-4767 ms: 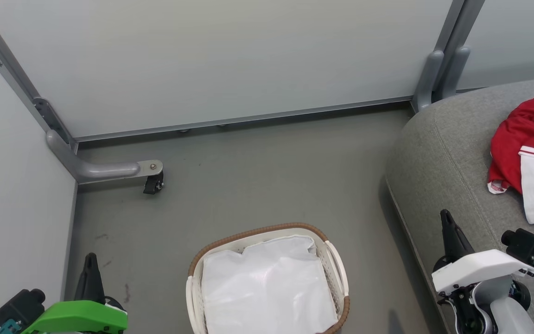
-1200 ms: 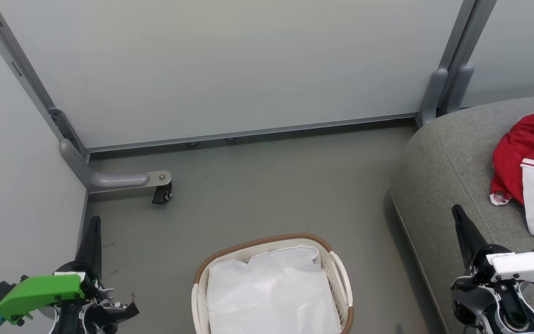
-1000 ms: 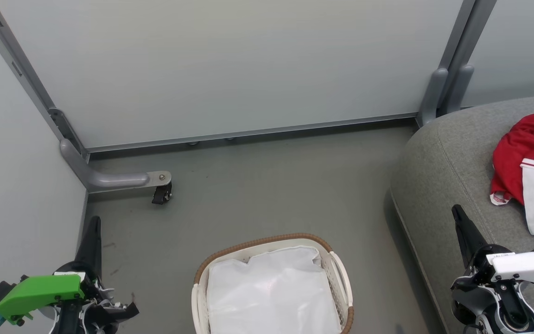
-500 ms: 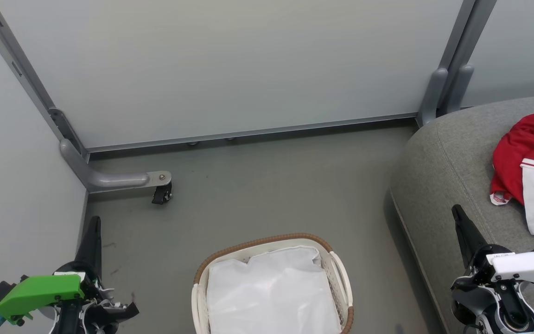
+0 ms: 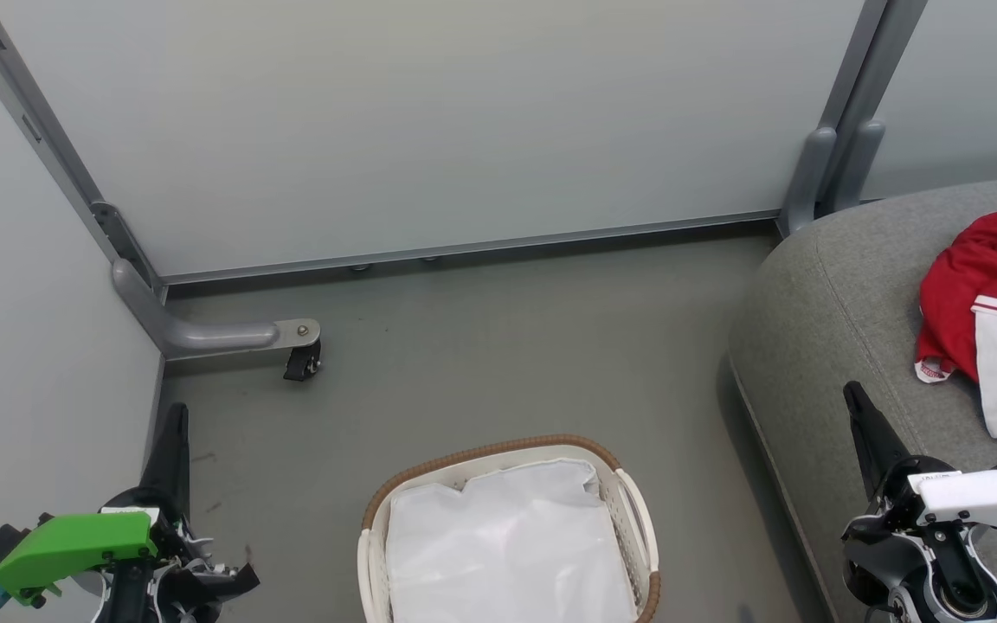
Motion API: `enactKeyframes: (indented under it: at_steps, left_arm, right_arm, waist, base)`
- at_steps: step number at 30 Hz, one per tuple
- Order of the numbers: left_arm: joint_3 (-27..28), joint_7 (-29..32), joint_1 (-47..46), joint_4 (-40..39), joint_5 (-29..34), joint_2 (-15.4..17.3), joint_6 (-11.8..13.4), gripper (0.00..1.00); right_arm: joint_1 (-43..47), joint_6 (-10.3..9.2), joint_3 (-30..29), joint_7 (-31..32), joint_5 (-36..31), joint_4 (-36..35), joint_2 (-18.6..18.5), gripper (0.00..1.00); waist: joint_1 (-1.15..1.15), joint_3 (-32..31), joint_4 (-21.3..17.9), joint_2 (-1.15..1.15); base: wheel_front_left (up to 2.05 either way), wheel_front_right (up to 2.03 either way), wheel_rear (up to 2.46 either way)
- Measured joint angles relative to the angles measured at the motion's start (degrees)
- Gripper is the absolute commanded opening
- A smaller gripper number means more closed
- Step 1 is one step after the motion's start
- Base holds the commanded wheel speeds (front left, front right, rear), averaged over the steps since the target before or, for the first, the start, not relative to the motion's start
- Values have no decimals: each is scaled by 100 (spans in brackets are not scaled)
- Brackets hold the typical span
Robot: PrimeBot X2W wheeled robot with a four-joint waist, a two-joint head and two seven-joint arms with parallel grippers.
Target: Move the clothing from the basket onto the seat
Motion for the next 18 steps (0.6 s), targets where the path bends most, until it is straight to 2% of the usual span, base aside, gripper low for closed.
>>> enactKeyframes:
  at_steps: [18]
  left_arm:
    - [0,0,0,0,-1,0,1,0]
  right_arm:
    - [0,0,0,0,0,0,0,0]
  waist:
    - [0,0,0,0]
  base:
    - [0,0,0]
